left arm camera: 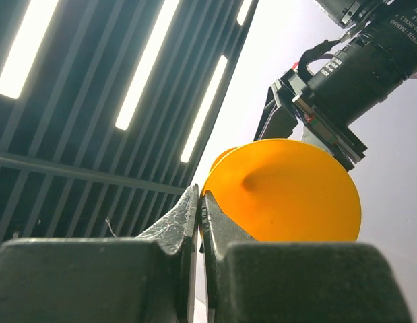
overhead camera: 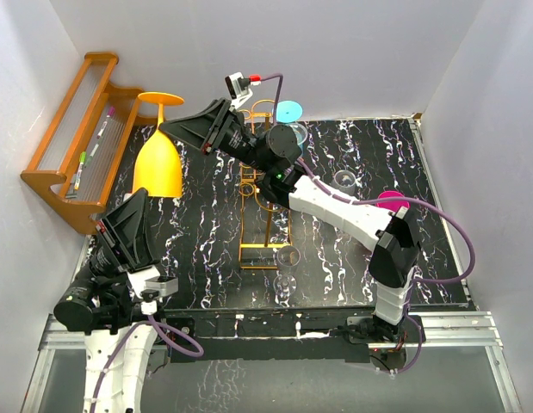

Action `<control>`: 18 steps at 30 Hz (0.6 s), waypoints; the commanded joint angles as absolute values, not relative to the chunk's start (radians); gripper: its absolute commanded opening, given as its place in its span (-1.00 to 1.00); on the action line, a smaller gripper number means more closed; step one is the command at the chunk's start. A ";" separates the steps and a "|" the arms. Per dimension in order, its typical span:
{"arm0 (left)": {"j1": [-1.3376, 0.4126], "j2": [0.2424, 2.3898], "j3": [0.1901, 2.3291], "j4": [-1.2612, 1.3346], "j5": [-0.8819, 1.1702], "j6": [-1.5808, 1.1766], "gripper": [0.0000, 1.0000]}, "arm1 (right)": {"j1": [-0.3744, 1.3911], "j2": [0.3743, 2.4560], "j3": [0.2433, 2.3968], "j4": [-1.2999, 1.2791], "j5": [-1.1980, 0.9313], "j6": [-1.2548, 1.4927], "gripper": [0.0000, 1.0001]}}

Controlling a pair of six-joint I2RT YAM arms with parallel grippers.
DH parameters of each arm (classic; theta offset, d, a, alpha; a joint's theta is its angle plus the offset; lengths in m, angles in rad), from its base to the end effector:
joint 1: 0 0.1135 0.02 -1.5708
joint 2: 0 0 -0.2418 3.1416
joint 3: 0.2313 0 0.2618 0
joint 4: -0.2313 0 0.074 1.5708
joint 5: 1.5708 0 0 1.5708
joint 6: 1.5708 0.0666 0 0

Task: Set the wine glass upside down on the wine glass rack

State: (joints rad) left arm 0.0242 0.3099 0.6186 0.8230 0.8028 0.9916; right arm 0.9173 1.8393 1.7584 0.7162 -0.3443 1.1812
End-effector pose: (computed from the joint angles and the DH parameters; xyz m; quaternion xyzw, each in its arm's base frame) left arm 0.0665 -0.0463 0.4307 0.4308 0.0001 0.3626 0.8264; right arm 0.2576 0.3733 0.4670 -0.0931 0.4605 0.8010 0.3712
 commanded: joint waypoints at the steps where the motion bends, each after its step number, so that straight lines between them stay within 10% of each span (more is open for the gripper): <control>1: 0.028 0.327 0.610 0.884 0.833 0.998 -1.00 | 0.920 1.835 1.812 0.797 -0.368 1.207 -0.25; 18: 0.028 0.355 0.584 0.932 0.864 1.009 -1.00 | 0.920 1.845 1.794 0.848 -0.401 1.250 -0.38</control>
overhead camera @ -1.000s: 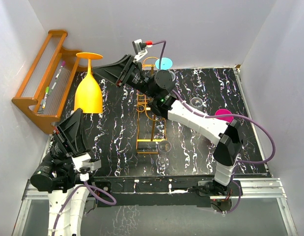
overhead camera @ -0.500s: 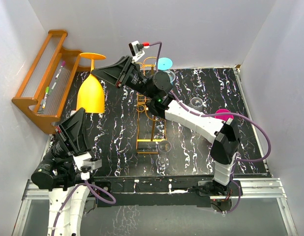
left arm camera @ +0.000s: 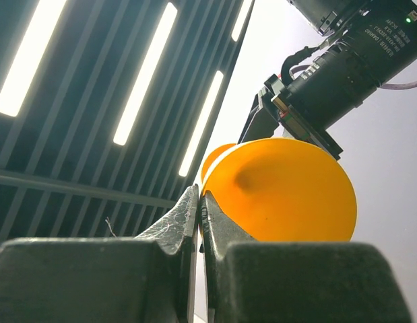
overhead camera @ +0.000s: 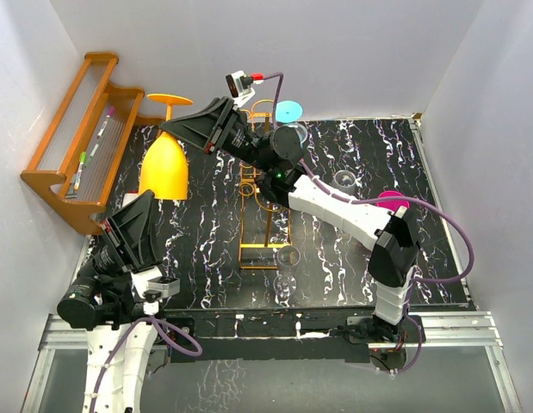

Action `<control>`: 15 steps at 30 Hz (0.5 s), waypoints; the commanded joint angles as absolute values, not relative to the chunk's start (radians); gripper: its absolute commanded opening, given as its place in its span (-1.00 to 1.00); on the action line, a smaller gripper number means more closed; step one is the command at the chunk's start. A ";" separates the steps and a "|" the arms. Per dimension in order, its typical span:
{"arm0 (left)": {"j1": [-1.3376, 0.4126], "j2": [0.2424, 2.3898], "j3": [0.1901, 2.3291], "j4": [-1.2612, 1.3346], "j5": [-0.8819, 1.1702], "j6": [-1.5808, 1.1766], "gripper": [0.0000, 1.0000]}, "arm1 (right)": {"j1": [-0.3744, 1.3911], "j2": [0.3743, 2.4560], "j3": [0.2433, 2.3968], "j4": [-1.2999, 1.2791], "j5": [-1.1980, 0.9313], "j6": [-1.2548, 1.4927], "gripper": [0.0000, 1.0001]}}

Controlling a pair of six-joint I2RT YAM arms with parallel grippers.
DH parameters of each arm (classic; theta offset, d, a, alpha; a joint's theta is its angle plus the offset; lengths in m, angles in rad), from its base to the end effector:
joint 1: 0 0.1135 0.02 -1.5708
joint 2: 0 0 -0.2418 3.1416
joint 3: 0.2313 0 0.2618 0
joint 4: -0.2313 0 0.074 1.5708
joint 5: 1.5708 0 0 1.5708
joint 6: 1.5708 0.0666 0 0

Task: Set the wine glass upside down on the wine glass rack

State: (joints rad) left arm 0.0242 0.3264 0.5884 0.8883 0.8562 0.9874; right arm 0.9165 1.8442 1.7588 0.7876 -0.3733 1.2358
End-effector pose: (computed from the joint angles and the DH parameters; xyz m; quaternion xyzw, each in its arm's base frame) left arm 0.0708 -0.0486 0.4224 0.4478 -0.0198 0.3553 0.8203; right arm 0.2535 0.3704 0.4722 -0.1005 0.4350 0.8216 0.3544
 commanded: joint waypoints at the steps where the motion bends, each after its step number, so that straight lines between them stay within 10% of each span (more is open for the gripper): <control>1: 0.029 0.359 0.583 0.936 0.859 1.012 -1.00 | 0.920 1.845 1.792 0.849 -0.402 1.252 -0.38; 13: 0.029 0.392 0.570 0.973 0.832 1.035 -1.00 | 0.920 1.831 1.798 0.816 -0.427 1.214 -0.85; 15: 0.029 0.394 0.575 0.957 0.826 1.043 -0.55 | 0.916 1.797 1.805 0.751 -0.397 1.126 -0.84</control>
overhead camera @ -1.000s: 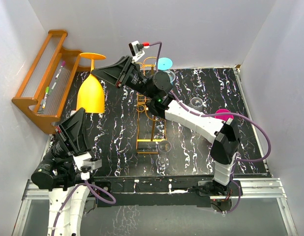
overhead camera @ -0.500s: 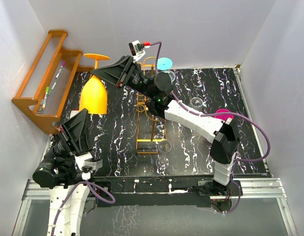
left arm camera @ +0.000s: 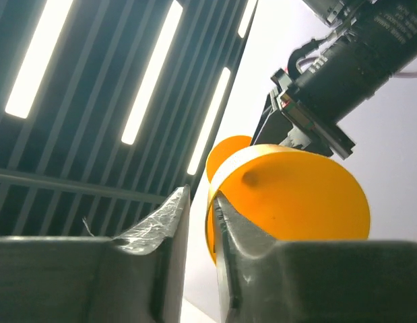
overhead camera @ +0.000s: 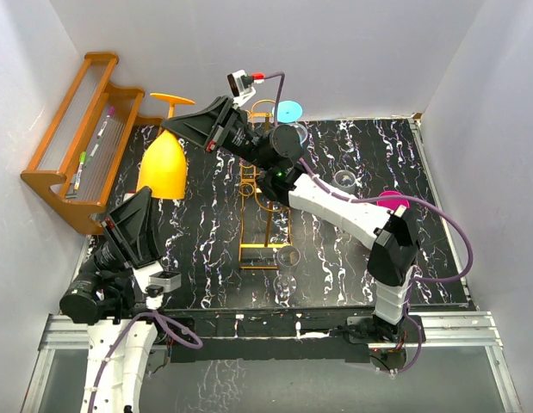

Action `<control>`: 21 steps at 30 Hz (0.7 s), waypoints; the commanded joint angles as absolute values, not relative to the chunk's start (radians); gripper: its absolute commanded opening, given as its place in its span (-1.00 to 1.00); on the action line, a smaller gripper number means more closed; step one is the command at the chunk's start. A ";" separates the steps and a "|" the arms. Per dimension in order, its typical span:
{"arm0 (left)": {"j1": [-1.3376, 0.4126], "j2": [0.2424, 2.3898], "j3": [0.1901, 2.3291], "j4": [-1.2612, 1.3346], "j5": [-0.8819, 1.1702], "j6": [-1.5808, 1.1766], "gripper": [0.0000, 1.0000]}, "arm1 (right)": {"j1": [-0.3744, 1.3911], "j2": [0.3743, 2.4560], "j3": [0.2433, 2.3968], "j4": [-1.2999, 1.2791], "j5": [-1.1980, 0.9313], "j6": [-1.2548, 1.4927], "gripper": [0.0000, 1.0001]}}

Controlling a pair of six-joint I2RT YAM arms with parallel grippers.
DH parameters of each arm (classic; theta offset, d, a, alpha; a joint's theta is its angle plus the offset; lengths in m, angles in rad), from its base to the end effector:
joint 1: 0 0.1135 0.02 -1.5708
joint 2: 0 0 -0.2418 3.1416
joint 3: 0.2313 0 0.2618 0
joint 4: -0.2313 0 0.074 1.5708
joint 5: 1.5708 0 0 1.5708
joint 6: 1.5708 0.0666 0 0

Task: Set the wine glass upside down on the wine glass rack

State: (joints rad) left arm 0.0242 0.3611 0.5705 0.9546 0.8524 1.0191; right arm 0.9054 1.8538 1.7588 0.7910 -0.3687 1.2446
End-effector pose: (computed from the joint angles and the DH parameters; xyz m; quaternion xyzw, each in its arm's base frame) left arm 0.0784 -0.0483 0.4188 0.4436 -0.0316 0.3720 0.8148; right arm 0.2598 0.3699 0.4685 -0.0934 0.4385 0.8202 0.3553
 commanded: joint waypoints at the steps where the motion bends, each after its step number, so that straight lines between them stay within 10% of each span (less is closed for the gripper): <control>1: 0.029 0.392 0.581 0.937 0.832 1.052 -0.32 | 0.912 1.773 1.815 0.709 -0.376 1.072 -0.84; 5: 0.028 0.378 0.605 0.881 0.838 1.063 0.30 | 0.878 1.707 1.893 0.563 -0.319 0.884 -0.84; 13: 0.028 0.326 0.630 0.717 0.794 1.131 0.92 | 0.777 1.486 1.852 0.385 -0.236 0.577 -0.84; 21: 0.029 0.321 0.791 0.355 0.634 1.066 0.94 | 0.772 1.180 1.767 0.026 -0.015 0.117 -0.84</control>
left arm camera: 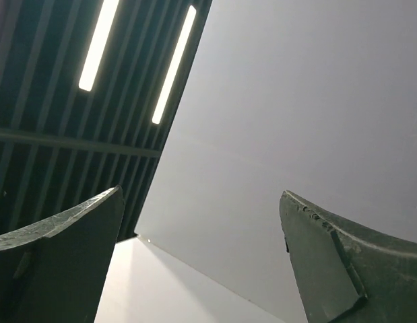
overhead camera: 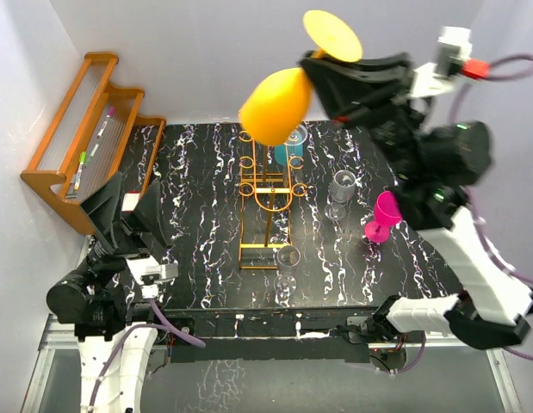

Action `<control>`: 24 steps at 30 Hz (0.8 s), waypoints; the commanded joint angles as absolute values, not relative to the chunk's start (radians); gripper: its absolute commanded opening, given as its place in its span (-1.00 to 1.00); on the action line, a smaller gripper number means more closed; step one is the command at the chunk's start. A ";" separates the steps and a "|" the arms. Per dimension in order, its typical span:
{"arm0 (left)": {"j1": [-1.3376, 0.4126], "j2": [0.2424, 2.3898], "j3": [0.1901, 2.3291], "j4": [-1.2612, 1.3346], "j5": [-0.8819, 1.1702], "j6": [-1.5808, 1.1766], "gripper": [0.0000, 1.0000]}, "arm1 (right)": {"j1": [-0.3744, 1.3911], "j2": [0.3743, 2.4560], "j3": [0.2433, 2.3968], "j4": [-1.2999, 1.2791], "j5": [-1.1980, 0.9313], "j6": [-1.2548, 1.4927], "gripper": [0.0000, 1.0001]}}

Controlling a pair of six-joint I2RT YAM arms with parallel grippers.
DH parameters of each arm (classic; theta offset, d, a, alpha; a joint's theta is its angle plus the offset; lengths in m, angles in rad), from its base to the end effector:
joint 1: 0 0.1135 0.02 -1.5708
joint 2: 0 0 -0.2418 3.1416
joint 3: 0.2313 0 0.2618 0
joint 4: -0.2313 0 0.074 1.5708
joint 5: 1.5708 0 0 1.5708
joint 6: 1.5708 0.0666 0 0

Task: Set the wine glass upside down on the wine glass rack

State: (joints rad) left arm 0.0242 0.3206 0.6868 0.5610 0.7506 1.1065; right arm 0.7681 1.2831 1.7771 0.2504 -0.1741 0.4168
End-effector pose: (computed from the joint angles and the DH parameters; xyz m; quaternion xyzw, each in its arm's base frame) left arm 0.0817 -0.0435 0.4351 0.4496 0.0731 0.3749 0.8074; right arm 0.1718 0.1820 0.6136 -0.1483 0.3800 0.5384 0.7374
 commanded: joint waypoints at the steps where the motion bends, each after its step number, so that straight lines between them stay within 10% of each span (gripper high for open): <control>1: 0.029 0.326 0.817 0.313 0.607 1.043 0.94 | 0.772 1.153 1.755 -0.022 0.042 0.061 -0.84; 10: 0.028 0.561 1.227 -0.283 0.406 0.703 0.94 | 0.770 0.938 1.382 -0.126 0.473 -0.256 -0.84; 24: 0.029 0.869 1.413 -0.770 0.329 0.336 0.94 | 0.498 0.849 1.049 -0.081 0.131 -0.167 -0.84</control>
State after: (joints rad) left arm 0.0242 0.8284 1.3697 -0.5793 0.3172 0.4480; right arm 0.5991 0.8967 1.0569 -0.1764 0.3172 -0.2073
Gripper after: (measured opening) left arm 0.970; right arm 0.148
